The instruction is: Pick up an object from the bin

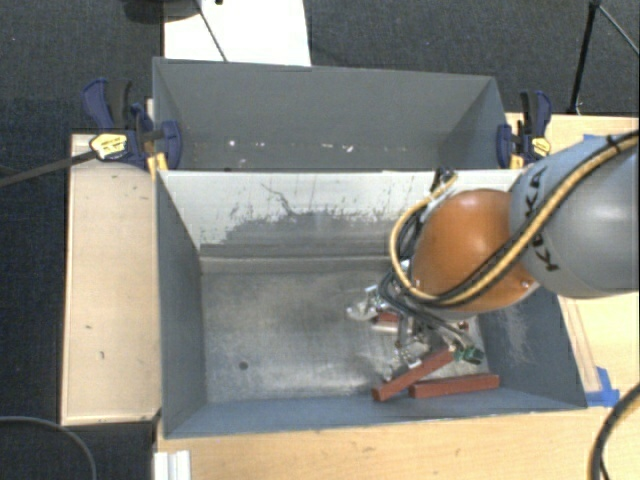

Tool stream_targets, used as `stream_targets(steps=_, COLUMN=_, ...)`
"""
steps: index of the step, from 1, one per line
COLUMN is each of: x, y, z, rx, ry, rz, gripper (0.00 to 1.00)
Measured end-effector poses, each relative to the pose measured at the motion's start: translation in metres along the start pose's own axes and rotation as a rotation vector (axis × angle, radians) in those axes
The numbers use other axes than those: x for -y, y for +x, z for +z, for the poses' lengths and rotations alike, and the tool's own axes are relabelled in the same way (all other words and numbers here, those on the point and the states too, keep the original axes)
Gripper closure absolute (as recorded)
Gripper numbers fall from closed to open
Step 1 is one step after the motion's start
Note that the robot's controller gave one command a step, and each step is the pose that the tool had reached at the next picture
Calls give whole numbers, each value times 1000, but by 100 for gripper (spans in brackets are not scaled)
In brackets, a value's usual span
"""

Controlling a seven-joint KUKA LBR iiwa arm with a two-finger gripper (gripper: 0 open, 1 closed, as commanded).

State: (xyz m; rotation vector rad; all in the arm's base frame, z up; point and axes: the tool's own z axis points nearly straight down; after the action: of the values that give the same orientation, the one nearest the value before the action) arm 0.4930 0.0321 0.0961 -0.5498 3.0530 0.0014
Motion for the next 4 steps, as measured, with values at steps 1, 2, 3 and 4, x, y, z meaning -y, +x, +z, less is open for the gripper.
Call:
stream_targets(steps=1, x=34, y=13, z=21, rx=-21, ry=-4, rz=-119, gripper=100)
stream_targets(steps=2, x=34, y=13, z=21, rx=-21, ry=-4, rz=-117, gripper=100)
stream_targets(steps=3, x=82, y=7, z=-123, rx=-29, ry=-14, rz=-694, gripper=100)
stream_targets(steps=4, x=80, y=8, z=-121, rx=-34, ry=-20, rz=-689, gripper=0)
